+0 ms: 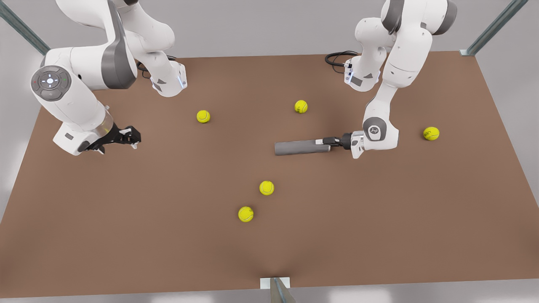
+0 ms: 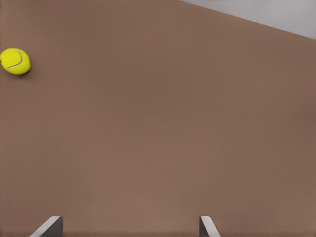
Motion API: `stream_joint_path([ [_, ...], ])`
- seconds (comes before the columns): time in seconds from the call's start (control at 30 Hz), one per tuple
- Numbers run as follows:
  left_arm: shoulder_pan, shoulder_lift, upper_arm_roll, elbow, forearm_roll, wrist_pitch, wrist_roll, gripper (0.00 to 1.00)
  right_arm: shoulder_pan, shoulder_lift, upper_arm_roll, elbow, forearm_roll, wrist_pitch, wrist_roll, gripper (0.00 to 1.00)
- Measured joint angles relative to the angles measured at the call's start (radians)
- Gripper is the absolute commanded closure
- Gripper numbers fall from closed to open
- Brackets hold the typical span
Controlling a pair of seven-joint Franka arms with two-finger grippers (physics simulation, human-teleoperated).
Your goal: Put the tennis tube upright
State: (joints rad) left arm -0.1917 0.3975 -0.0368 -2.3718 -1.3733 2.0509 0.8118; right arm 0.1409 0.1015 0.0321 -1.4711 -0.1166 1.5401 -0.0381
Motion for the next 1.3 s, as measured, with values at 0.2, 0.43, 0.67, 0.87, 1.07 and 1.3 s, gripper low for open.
stream_joint_path([
  [0.2, 0.000, 0.000, 0.000, 0.009, 0.000, -0.016, 0.000, 0.53, -0.004, 0.001, -0.001, 0.002, 0.000, 0.000, 0.000, 0.00],
  [0.43, 0.001, -0.002, 0.000, 0.017, 0.001, -0.052, 0.003, 0.55, -0.003, 0.001, 0.000, 0.002, 0.000, 0.000, 0.001, 0.00],
  [0.67, 0.003, -0.005, 0.000, 0.031, 0.005, -0.077, 0.003, 0.61, -0.001, 0.006, 0.000, 0.005, 0.002, 0.002, 0.001, 0.00],
  [0.87, 0.003, -0.008, -0.006, 0.035, 0.007, -0.085, 0.004, 0.67, -0.005, 0.006, 0.000, 0.005, 0.000, 0.002, 0.001, 0.00],
  [1.07, 0.003, -0.019, -0.008, 0.040, 0.011, -0.087, 0.008, 0.68, -0.005, 0.006, -0.001, 0.005, 0.001, 0.002, 0.001, 0.00],
  [1.3, 0.003, -0.029, -0.014, 0.054, 0.011, -0.098, 0.007, 0.69, -0.007, 0.006, -0.001, 0.005, 0.001, 0.002, 0.001, 0.00],
])
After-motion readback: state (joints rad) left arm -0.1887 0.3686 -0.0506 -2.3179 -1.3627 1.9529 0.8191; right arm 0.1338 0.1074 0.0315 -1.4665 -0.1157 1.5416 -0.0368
